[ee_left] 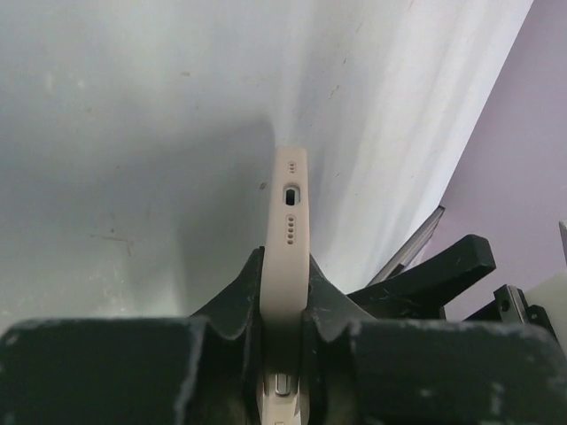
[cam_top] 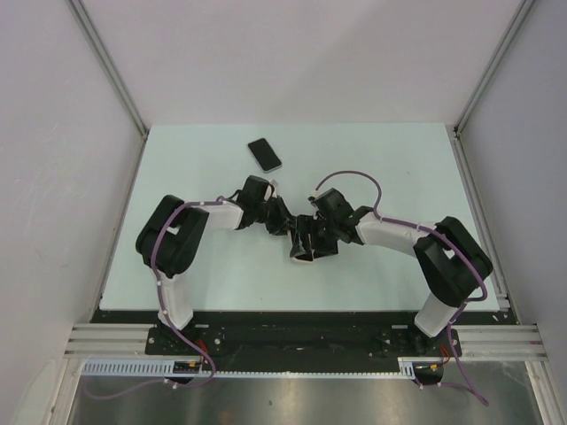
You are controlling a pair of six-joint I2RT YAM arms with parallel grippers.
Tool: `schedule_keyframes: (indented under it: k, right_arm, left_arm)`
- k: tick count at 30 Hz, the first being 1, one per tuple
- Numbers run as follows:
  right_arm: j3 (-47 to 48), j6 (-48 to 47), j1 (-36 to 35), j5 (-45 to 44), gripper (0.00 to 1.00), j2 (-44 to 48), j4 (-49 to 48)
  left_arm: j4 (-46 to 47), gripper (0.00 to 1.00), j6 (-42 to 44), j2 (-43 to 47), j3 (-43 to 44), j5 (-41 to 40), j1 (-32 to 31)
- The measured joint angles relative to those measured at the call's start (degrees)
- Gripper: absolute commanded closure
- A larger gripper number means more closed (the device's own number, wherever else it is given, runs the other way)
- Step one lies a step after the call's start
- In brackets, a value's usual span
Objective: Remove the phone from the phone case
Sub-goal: Pick up the phone at the center of the board.
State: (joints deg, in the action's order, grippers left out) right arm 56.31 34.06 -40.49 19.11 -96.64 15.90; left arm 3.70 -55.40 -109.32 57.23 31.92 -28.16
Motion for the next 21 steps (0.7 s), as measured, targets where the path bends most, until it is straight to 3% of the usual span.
schedule_keyframes:
  k: [1, 3, 8, 13, 21]
  right_arm:
    - [0.0, 0.2, 0.1, -0.2, 0.05, 0.0, 0.0]
    - [0.0, 0.5, 0.3, -0.4, 0.00, 0.6, 0.1]
    - [-0.3, 0.7, 0.7, -0.9, 0.00, 7.8, 3.0]
    - [-0.4, 0.6, 3.0, -8.7, 0.00, 23.8, 5.9]
    - [-7.1, 2.5, 9.7, -11.8, 0.00, 43.6, -3.0]
  left_arm:
    - [-0.4, 1.00, 0.4, -0.3, 0.7, 0.3, 0.0]
    - [-1.0, 1.00, 1.0, -0.5, 1.6, 0.8, 0.0]
    - [-1.2, 1.00, 1.6, -0.3, 3.3, 2.4, 0.2]
    - [0.2, 1.00, 1.2, 3.2, 3.3, 5.1, 1.0]
    - [16.6, 1.00, -6.3, 12.0, 3.5, 11.4, 1.5]
